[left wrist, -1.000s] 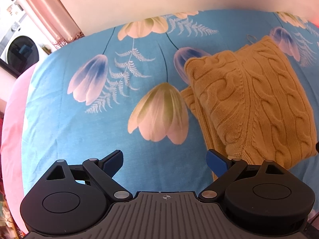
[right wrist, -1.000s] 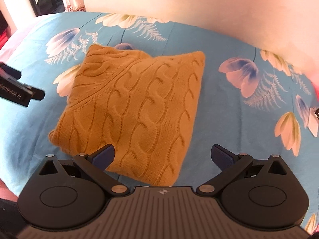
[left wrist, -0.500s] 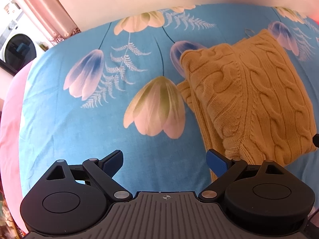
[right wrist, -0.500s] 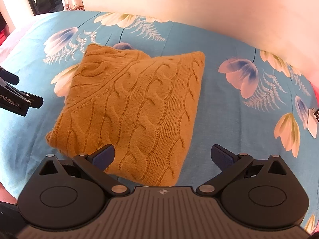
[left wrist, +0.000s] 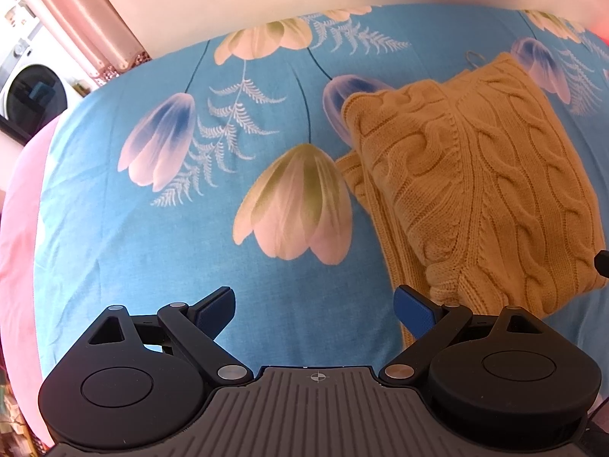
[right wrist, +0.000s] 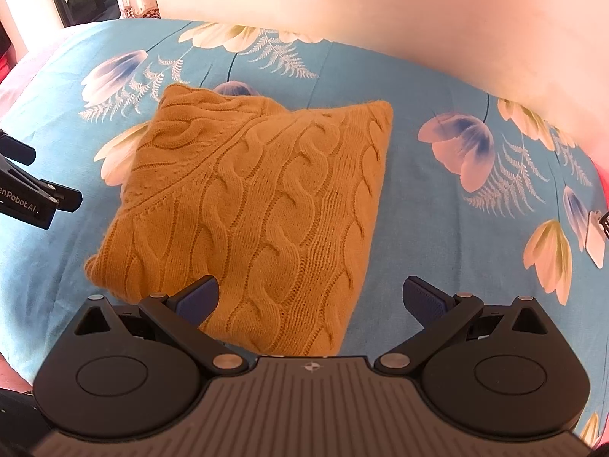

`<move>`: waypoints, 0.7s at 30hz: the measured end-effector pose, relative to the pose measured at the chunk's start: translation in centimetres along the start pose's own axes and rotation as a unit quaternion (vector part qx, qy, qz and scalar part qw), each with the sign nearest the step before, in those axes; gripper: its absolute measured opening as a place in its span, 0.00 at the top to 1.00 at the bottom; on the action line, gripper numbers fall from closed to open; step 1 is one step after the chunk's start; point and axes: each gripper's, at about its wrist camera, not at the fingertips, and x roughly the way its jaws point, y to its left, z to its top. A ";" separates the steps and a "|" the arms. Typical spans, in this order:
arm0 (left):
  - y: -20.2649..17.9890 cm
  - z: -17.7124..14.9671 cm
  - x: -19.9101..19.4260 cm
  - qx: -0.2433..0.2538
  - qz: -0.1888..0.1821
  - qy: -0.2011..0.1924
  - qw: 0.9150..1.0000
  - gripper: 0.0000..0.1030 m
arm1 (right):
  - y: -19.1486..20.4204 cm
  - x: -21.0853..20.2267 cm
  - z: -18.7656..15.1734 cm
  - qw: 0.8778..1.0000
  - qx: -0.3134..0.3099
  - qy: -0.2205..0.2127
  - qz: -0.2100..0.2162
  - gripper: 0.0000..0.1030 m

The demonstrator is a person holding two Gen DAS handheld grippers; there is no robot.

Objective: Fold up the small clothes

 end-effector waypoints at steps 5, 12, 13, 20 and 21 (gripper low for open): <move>0.0 0.0 0.0 0.000 0.000 0.001 1.000 0.00 | 0.2 0.2 0.0 1.000 -0.001 0.003 0.000 0.01; -0.1 -0.1 0.2 0.002 0.001 0.003 1.000 0.00 | 0.2 0.2 0.0 1.000 -0.003 0.003 0.002 0.01; -0.1 -0.1 0.3 0.003 0.001 0.003 1.000 0.00 | 0.3 0.2 -0.1 1.000 -0.004 0.003 0.002 0.01; -0.3 -0.2 0.4 0.007 0.001 0.005 1.000 0.00 | 0.7 0.3 -0.1 1.000 -0.006 0.004 0.005 0.01; -0.3 -0.2 0.4 0.007 0.001 0.005 1.000 0.00 | 0.6 0.3 0.0 1.000 -0.006 0.005 0.006 0.01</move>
